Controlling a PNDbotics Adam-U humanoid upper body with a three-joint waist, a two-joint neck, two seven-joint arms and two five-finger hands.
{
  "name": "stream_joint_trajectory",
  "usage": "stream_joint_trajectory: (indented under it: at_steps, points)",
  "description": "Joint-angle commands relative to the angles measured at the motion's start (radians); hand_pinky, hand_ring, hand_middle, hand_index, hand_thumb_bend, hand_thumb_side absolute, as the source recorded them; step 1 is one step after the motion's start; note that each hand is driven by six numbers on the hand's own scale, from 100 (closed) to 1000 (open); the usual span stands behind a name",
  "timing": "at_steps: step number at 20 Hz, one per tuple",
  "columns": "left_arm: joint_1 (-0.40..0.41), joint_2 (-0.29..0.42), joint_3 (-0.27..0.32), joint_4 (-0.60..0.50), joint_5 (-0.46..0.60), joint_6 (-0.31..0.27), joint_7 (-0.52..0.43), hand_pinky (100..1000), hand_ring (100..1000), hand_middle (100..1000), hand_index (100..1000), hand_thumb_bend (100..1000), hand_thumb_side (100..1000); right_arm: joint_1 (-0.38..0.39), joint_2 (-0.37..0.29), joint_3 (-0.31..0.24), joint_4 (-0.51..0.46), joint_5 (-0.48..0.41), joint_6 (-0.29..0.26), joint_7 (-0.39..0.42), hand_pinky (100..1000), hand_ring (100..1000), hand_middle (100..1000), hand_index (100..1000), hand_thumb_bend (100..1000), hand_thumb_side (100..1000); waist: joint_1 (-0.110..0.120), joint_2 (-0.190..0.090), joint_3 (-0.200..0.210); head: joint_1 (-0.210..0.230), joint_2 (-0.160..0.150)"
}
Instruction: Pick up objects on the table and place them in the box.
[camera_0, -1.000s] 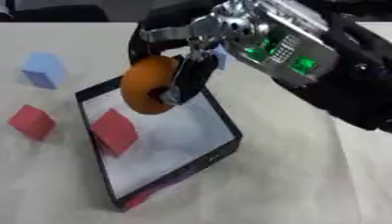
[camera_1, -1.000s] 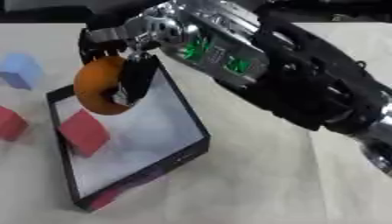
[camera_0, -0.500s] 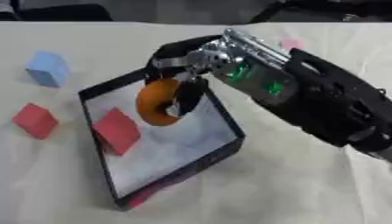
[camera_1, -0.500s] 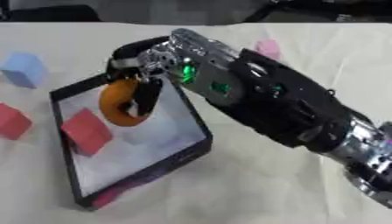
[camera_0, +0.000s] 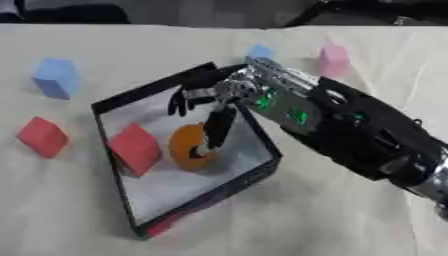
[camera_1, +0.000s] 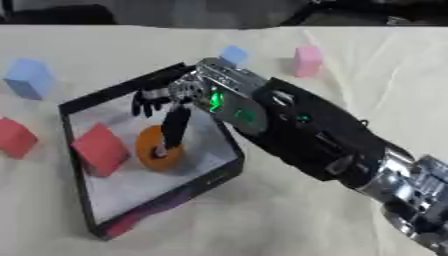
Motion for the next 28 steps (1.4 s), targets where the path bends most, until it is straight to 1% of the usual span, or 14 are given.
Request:
stream_joint_trajectory:
  at_steps: [1, 3, 4, 5, 8, 11, 13, 14, 17, 19, 21, 24, 28]
  points:
    - [-0.008, 0.018, 0.005, -0.016, 0.0, -0.002, -0.001, 913, 850, 852, 895, 532, 779, -0.028, -0.017, -0.024, -0.002, 0.023, -0.008, 0.003, 904, 906, 838, 910, 500, 356, 0.008, -0.005, -0.001, 0.001, 0.005]
    - [-0.006, 0.018, 0.006, -0.015, -0.001, -0.001, -0.001, 913, 850, 852, 895, 532, 779, -0.034, -0.029, -0.029, -0.012, 0.024, -0.004, 0.006, 908, 910, 845, 913, 498, 364, 0.008, -0.006, -0.004, 0.002, 0.005]
    - [-0.005, 0.018, 0.006, -0.015, -0.001, -0.001, 0.0, 913, 850, 852, 895, 533, 778, -0.038, -0.038, -0.034, -0.02, 0.016, 0.0, 0.007, 912, 914, 852, 914, 437, 398, 0.008, -0.007, -0.005, 0.003, 0.005]
    - [-0.004, 0.018, 0.006, -0.014, -0.001, -0.001, 0.0, 913, 850, 853, 895, 530, 780, -0.043, -0.049, -0.039, -0.032, 0.006, 0.005, 0.007, 913, 914, 853, 914, 498, 369, 0.008, -0.008, -0.007, 0.003, 0.005]
    - [-0.002, 0.021, 0.008, -0.014, -0.002, -0.002, 0.001, 913, 850, 852, 895, 528, 780, -0.055, -0.108, -0.071, -0.101, -0.044, 0.026, 0.005, 903, 898, 844, 904, 463, 376, 0.008, -0.01, -0.012, 0.004, 0.005]
    - [0.004, 0.026, 0.014, -0.013, -0.004, -0.002, 0.007, 914, 850, 851, 895, 528, 781, -0.046, -0.22, -0.145, -0.181, -0.101, 0.051, -0.016, 893, 884, 830, 893, 448, 355, 0.006, -0.01, -0.021, 0.01, 0.005]
    - [0.006, 0.028, 0.017, -0.013, -0.005, -0.003, 0.01, 914, 850, 851, 895, 527, 781, -0.036, -0.298, -0.197, -0.196, -0.142, 0.063, -0.039, 885, 875, 824, 889, 424, 335, 0.005, -0.008, -0.026, 0.015, 0.005]
    - [0.007, 0.029, 0.018, -0.014, -0.005, -0.003, 0.012, 914, 849, 851, 895, 526, 781, -0.031, -0.334, -0.22, -0.195, -0.162, 0.059, -0.051, 885, 872, 823, 889, 416, 333, 0.005, -0.007, -0.028, 0.017, 0.005]
    - [0.006, 0.032, 0.02, -0.016, -0.007, -0.004, 0.013, 914, 849, 851, 895, 525, 781, -0.011, -0.429, -0.274, -0.145, -0.185, 0.014, -0.064, 889, 884, 833, 892, 429, 350, 0.008, 0.0, -0.032, 0.02, 0.005]
    - [0.004, 0.034, 0.021, -0.018, -0.008, -0.004, 0.014, 914, 849, 851, 895, 524, 782, 0.002, -0.475, -0.305, -0.076, -0.154, -0.031, -0.049, 896, 896, 848, 903, 456, 351, 0.009, 0.005, -0.032, 0.017, -0.001]
    - [0.002, 0.035, 0.021, -0.019, -0.009, -0.004, 0.015, 914, 849, 851, 895, 524, 783, 0.009, -0.503, -0.333, 0.005, -0.105, -0.086, -0.031, 902, 907, 858, 909, 493, 347, 0.01, 0.011, -0.031, 0.016, -0.01]
    - [0.001, 0.035, 0.022, -0.02, -0.01, -0.004, 0.015, 914, 849, 851, 895, 523, 784, 0.015, -0.52, -0.372, 0.118, -0.023, -0.166, -0.028, 904, 910, 860, 912, 514, 344, 0.011, 0.019, -0.028, 0.014, -0.025]
    - [-0.003, 0.036, 0.024, -0.022, -0.011, -0.004, 0.017, 915, 849, 851, 895, 522, 785, 0.021, -0.523, -0.42, 0.244, 0.034, -0.234, -0.046, 906, 913, 864, 914, 518, 340, 0.011, 0.033, -0.02, 0.009, -0.045]
